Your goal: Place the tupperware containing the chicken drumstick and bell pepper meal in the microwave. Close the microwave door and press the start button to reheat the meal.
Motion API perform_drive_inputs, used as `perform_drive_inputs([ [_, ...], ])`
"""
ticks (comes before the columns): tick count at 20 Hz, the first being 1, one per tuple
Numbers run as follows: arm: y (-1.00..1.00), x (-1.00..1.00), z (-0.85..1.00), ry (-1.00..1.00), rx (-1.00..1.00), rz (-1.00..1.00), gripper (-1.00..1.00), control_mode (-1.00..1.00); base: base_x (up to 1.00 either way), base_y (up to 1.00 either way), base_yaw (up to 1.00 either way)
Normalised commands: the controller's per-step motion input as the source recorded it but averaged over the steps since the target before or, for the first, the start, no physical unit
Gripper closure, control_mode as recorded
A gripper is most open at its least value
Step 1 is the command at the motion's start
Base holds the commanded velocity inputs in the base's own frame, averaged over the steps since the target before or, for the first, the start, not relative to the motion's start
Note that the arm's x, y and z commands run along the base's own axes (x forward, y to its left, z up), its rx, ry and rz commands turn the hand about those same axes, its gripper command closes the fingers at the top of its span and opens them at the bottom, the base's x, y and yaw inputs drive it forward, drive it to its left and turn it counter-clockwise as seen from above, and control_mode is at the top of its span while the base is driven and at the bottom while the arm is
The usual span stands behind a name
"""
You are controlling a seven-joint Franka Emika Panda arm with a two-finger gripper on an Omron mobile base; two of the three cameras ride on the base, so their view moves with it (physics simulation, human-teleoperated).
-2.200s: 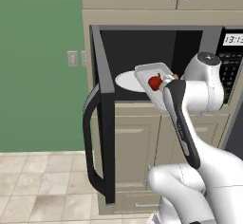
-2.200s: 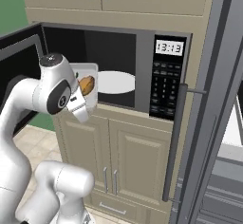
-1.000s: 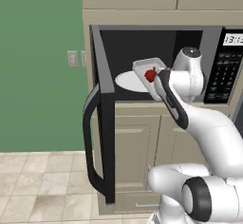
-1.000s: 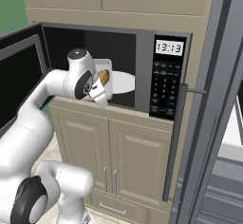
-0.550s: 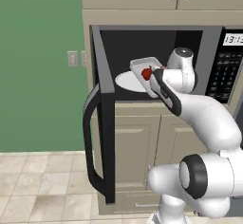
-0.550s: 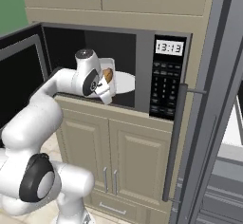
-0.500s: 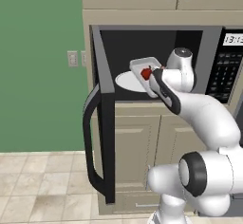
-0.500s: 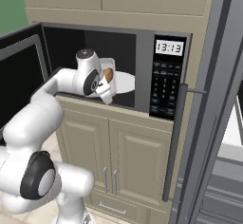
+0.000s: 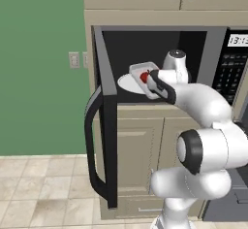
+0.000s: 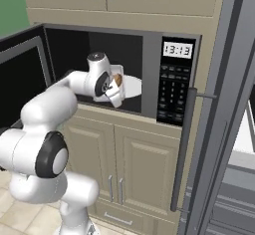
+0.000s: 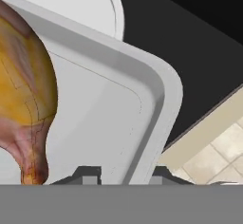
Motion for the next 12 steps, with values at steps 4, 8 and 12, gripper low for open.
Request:
perform_drive_inputs([
  [4,0.00,0.46,-0.13,0.11,-0.02,0.00,1.00,-1.00,0.00,0.00,0.00],
  [8,0.00,0.49,0.00,0.12,0.00,-0.01,1.00,-1.00,0.00,0.00,0.00],
  [12,0.00,0.53,0.00,0.08,0.00,-0.03,1.00,-1.00,0.00,0.00,0.00],
])
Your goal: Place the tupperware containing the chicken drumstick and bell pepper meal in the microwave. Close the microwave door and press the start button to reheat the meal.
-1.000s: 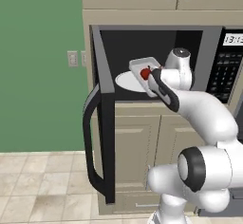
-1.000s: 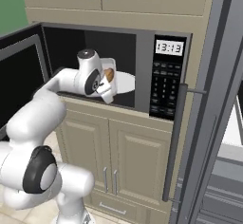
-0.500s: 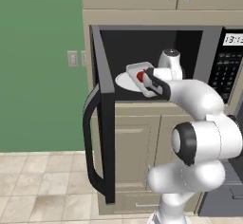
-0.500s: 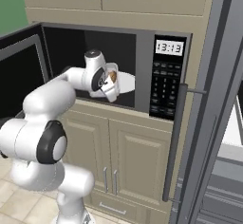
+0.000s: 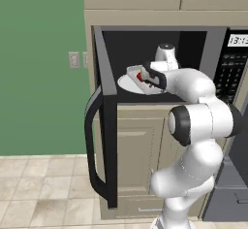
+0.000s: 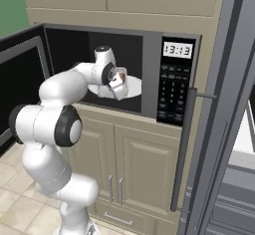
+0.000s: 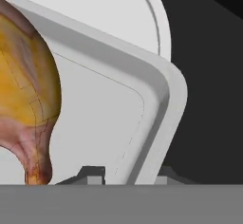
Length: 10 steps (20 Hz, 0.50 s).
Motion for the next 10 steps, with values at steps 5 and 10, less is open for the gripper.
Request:
perform_drive_inputs([
  [5,0.00,0.55,-0.04,0.02,0.00,-0.03,1.00,-1.00,0.00,0.00,0.00],
  [10,0.00,0.37,-0.31,0.00,0.00,-0.02,-1.00,-1.00,0.00,0.00,0.00],
])
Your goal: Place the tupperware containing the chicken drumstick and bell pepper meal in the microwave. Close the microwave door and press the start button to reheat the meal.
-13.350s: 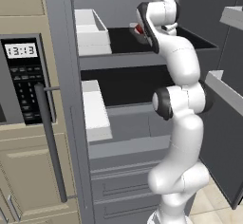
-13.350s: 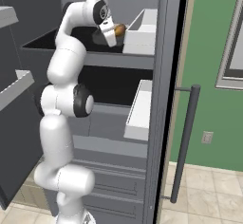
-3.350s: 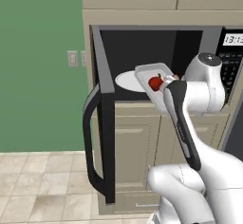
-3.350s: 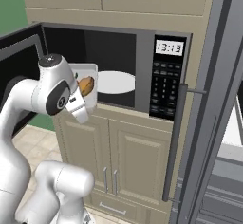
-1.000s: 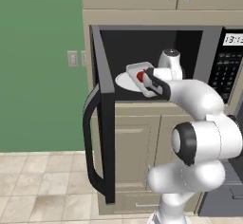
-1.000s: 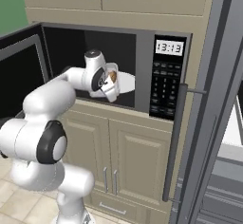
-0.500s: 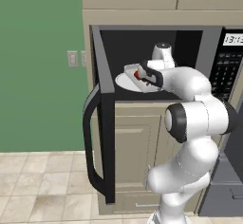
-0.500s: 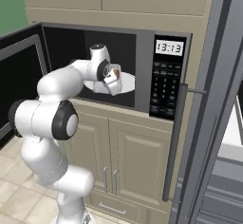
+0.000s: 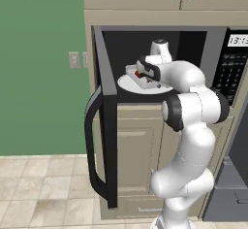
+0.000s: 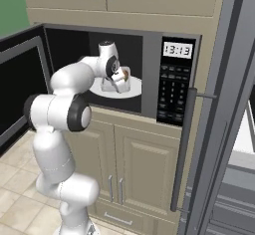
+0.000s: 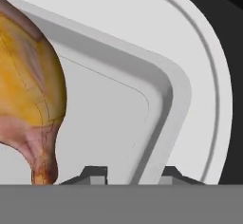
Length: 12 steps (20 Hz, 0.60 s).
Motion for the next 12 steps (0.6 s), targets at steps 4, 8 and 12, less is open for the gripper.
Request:
perform_drive_inputs([
  [4,0.00,0.04,-0.34,-0.01,0.00,-0.01,-1.00,-1.00,0.00,0.00,0.00],
  [8,0.00,-0.16,-0.10,-0.10,0.00,-0.02,-1.00,-1.00,0.00,0.00,0.00],
  [12,-0.03,-0.43,0.06,-0.18,0.00,0.00,-1.00,-1.00,0.00,0.00,0.00],
])
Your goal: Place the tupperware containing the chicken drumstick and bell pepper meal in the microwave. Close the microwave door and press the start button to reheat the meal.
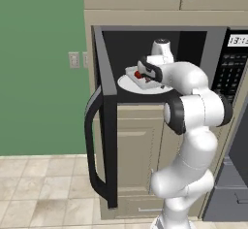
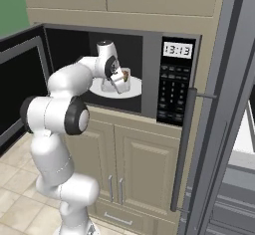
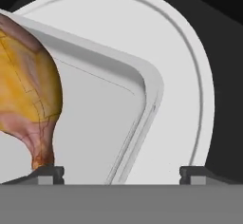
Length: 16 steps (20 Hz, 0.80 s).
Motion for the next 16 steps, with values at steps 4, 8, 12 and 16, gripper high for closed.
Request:
perform_drive_inputs([
  [4,-0.01,-0.62,0.34,-0.17,0.00,0.00,-1.00,-1.00,0.00,0.00,0.00],
  [8,0.00,-0.84,0.51,-0.11,0.00,0.00,-1.00,-1.00,0.00,0.00,0.00],
  [12,0.00,-0.99,0.48,-0.16,0.00,0.03,-1.00,-1.00,0.00,0.00,0.00],
  [16,0.00,-1.00,0.48,-0.23,0.00,0.16,-1.00,-1.00,0.00,0.00,0.00],
])
